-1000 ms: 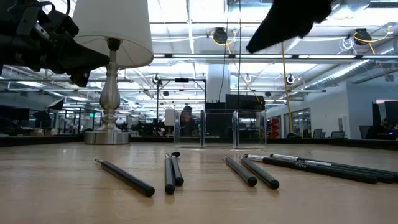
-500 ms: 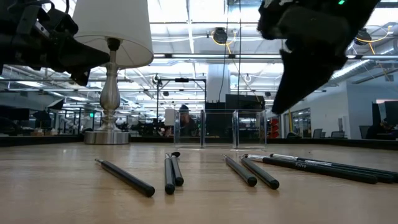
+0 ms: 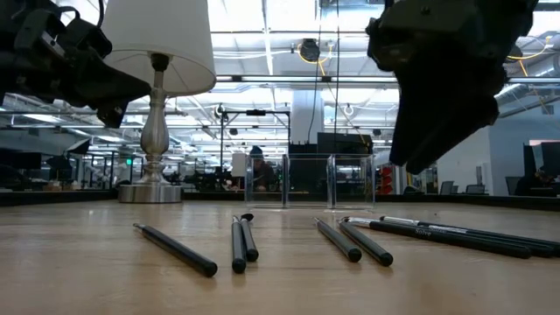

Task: Put items in baskets/containers
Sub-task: Put the eyeshadow brush into the transparent organizer

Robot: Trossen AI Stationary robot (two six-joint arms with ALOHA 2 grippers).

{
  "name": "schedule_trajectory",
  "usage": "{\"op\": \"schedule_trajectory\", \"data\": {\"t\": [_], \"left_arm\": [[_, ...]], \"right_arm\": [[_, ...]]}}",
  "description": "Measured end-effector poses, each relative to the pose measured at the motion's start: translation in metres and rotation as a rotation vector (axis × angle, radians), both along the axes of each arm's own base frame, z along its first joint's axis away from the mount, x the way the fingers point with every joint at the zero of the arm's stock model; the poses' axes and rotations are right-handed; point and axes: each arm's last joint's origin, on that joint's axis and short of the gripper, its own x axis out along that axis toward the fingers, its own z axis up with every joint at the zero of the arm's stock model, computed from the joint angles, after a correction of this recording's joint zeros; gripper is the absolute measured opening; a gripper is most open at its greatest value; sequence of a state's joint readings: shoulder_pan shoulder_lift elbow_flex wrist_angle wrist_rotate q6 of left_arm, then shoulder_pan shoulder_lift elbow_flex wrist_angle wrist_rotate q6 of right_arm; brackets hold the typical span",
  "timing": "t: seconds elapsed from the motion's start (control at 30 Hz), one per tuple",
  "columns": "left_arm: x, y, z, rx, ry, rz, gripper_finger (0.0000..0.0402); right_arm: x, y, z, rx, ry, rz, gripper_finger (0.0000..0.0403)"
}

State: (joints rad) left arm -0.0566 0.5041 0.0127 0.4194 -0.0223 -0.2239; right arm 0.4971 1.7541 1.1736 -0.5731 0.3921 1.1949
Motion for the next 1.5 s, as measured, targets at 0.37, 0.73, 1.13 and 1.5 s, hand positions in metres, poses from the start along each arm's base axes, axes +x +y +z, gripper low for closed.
{"op": "schedule_trajectory", "data": {"t": [0.37, 0.73, 1.13, 1.5], "left_arm": [[0.0, -0.002, -0.001, -0.025, 0.008, -0.067, 0.0031], [0.0, -0.002, -0.001, -0.023, 0.008, -0.064, 0.0031], [0.0, -0.002, -0.001, -0.025, 0.009, -0.065, 0.0031], [0.0, -0.002, -0.002, -0.052, 0.023, -0.065, 0.0031]], "right_arm": [[0.008, 0.001, -0.024, 0.041, 0.053, -0.04, 0.0204], [0.014, -0.007, -0.046, 0.015, 0.147, -0.041, 0.0203], [0.012, -0.014, -0.057, -0.105, 0.166, -0.032, 0.0122], [0.008, -0.016, -0.061, -0.152, 0.138, 0.004, 0.0008]]}}
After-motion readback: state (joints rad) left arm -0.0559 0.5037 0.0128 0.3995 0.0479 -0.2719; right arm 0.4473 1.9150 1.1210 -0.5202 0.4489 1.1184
